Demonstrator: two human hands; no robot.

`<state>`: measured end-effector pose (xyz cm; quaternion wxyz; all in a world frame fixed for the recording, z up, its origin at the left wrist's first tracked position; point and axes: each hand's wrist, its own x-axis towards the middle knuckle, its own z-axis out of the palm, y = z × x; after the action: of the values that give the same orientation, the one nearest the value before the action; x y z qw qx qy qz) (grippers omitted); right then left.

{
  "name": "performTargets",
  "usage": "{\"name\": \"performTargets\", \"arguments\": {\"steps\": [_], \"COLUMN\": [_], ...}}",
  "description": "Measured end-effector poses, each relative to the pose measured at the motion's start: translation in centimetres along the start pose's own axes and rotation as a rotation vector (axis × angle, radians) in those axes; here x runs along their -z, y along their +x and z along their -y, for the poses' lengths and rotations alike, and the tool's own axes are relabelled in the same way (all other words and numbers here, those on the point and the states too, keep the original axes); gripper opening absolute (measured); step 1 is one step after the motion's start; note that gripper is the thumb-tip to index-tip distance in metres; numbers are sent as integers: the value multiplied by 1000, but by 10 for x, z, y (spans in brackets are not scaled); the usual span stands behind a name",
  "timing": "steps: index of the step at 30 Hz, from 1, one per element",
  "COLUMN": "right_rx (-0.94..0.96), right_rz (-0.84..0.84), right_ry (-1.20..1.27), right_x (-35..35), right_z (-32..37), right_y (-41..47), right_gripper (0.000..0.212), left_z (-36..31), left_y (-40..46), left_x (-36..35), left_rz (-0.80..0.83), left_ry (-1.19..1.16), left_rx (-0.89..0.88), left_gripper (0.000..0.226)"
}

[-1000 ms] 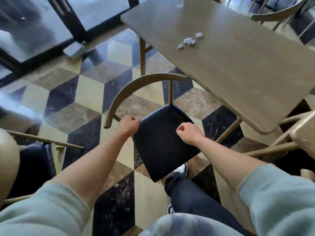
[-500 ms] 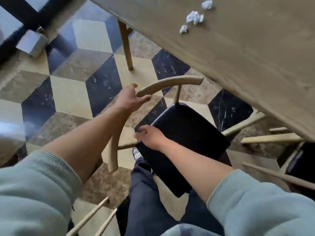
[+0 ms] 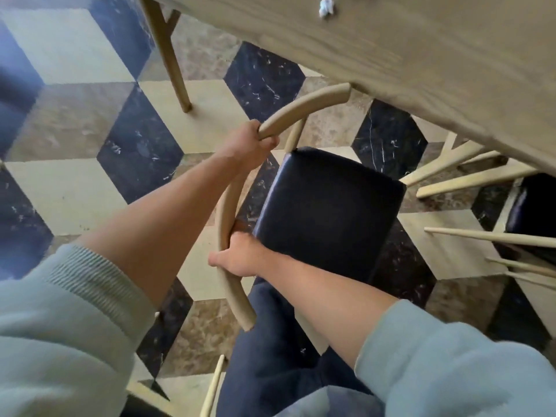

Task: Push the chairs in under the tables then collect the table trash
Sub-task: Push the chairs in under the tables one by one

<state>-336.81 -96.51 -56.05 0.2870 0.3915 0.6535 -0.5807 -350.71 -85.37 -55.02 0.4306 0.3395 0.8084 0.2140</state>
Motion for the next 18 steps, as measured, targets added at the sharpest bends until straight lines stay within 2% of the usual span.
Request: {"name": "performTargets", "arguments": {"steps": [2, 5, 8, 11, 14, 16, 18], "right_rx": [28, 60, 79, 108, 110, 106, 103], "right_rz": [58, 160, 223, 151, 22, -24, -44], "right_ry": [-30, -54, -142, -286, -462, -530, -544], "right_x": [2, 10, 32, 73, 129, 164, 196], "right_z": [2, 0, -13, -44, -83, -107, -134], "right_y": [2, -3, -15, -31, -52, -64, -82], "right_gripper": [55, 44, 51, 53, 50, 43, 39], "left_z": [11, 30, 38, 28, 0, -17, -34], "left_y": [-3, -15, -26, -31, -34, -35, -34], "left_x": [16, 34, 42, 38, 29, 20, 0], "left_rz": [-48, -117, -181, -236, -255, -240, -262], "left_ry": [-56, -136, -145, -236, -277, -275, -236], "left_rx": [45, 128, 251, 378, 269, 266, 304], "left_gripper": [21, 31, 38, 45, 55, 43, 18]}}
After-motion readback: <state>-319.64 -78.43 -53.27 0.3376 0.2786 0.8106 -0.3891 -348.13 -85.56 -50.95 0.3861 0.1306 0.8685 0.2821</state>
